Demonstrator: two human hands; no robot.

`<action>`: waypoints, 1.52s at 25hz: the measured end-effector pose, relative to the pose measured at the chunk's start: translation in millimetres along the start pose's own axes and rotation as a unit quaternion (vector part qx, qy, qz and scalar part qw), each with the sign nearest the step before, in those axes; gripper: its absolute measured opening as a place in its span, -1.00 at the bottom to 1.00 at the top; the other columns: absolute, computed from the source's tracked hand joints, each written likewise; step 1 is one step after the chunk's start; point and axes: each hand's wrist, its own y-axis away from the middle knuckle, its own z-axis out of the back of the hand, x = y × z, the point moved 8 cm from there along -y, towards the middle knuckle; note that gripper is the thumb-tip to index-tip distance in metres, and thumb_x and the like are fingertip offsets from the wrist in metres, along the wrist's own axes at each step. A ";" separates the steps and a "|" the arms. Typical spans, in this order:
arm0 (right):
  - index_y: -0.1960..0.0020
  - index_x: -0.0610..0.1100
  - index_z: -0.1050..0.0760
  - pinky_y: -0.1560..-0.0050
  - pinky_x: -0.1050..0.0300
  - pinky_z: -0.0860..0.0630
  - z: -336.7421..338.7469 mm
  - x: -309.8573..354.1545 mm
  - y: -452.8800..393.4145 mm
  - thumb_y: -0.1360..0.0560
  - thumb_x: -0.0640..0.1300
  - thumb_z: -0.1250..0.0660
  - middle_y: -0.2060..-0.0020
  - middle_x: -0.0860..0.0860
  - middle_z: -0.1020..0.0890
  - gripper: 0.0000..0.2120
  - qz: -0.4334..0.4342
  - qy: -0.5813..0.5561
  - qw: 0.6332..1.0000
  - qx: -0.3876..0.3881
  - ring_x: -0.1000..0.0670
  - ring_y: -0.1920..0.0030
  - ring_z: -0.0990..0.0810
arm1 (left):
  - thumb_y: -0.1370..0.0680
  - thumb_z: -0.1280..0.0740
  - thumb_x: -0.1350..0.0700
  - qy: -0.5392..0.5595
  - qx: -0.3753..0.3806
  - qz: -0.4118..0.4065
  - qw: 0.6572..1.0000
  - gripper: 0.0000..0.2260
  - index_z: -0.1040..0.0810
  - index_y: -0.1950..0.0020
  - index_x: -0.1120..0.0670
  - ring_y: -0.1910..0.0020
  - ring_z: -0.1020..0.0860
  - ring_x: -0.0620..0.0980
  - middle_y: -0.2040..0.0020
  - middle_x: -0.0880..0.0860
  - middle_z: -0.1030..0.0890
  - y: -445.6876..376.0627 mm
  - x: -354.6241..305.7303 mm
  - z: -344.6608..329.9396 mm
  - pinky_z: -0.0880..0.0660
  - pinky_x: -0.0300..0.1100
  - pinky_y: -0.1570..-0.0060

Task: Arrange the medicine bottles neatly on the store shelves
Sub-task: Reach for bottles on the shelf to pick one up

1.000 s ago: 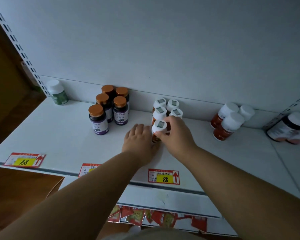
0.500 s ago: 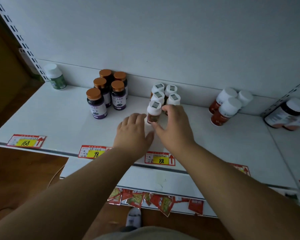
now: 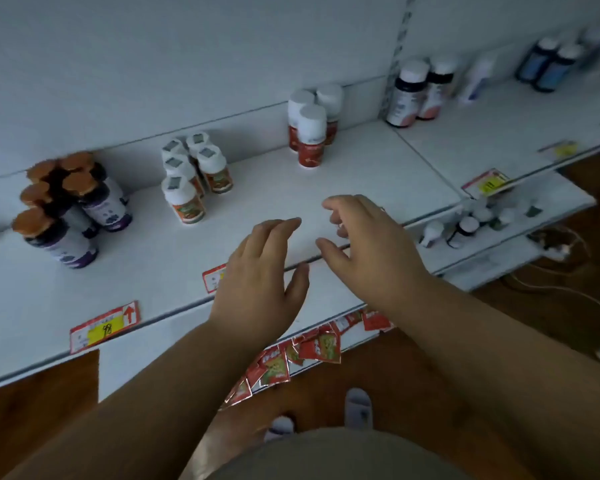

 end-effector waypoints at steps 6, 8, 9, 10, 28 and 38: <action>-0.27 -0.12 -0.50 -0.07 0.03 -0.52 27.3 -71.3 85.8 -0.51 -0.02 -0.40 -0.20 -0.08 -0.49 -0.63 -0.125 0.032 0.989 -0.067 -0.09 -0.12 -0.55 | -0.56 -0.32 0.02 0.039 0.095 -0.125 0.987 -0.64 -0.44 -0.36 0.02 -0.12 -0.53 -0.03 -0.21 0.01 -0.55 -0.1 -73.1 -67.4 -0.50 -0.11 -0.09; -0.28 -0.13 -0.49 -0.09 0.00 -0.52 37.7 -105.3 106.3 -0.50 -0.04 -0.41 -0.19 -0.08 -0.52 -0.61 -0.155 0.019 0.985 -0.073 -0.09 -0.13 -0.55 | -0.56 -0.31 0.01 0.055 0.131 -0.134 0.981 -0.67 -0.45 -0.33 0.00 -0.06 -0.52 -0.07 -0.14 -0.03 -0.56 6.5 -99.0 -101.9 -0.51 -0.13 -0.06; -0.29 -0.13 -0.49 -0.10 -0.03 -0.52 44.4 -126.0 114.5 -0.50 -0.05 -0.41 -0.18 -0.07 -0.54 -0.61 -0.168 0.017 0.983 -0.077 -0.09 -0.14 -0.54 | -0.56 -0.30 0.01 0.054 0.150 -0.142 0.977 -0.68 -0.45 -0.31 -0.01 -0.04 -0.52 -0.08 -0.11 -0.05 -0.56 8.8 -112.0 -121.1 -0.49 -0.15 -0.05; -0.29 -0.13 -0.49 -0.11 -0.06 -0.52 50.1 -148.4 120.0 -0.49 -0.06 -0.42 -0.16 -0.07 -0.55 -0.60 -0.177 0.011 0.981 -0.079 -0.09 -0.14 -0.54 | -0.56 -0.30 0.01 0.049 0.167 -0.143 0.974 -0.68 -0.44 -0.32 -0.02 -0.06 -0.51 -0.07 -0.13 -0.05 -0.55 8.1 -124.3 -140.3 -0.48 -0.15 -0.06; -0.43 -0.07 -0.33 -0.19 0.26 -0.35 -251.5 -529.8 49.8 -0.49 0.15 -0.41 -0.32 -0.02 -0.46 -0.39 -0.337 -0.158 0.923 -0.100 0.04 -0.30 -0.46 | -0.60 -0.28 -0.08 0.070 0.145 0.067 0.985 -0.62 -0.35 -0.40 -0.08 -0.28 -0.49 -0.08 -0.32 -0.11 -0.48 -128.2 -12.5 -525.8 -0.49 -0.01 -0.27; -0.21 -0.12 -0.37 -0.06 0.25 -0.56 -315.5 -571.3 -34.6 -0.36 -0.02 -0.53 0.01 0.10 -0.57 -0.47 -0.325 -0.342 0.831 -0.294 0.12 -0.01 -0.60 | -0.64 -0.09 -0.15 0.067 0.117 0.081 0.988 -0.66 -0.35 -0.37 -0.09 -0.15 -0.48 -0.19 -0.26 -0.14 -0.49 -148.6 34.0 -567.7 -0.36 -0.47 0.04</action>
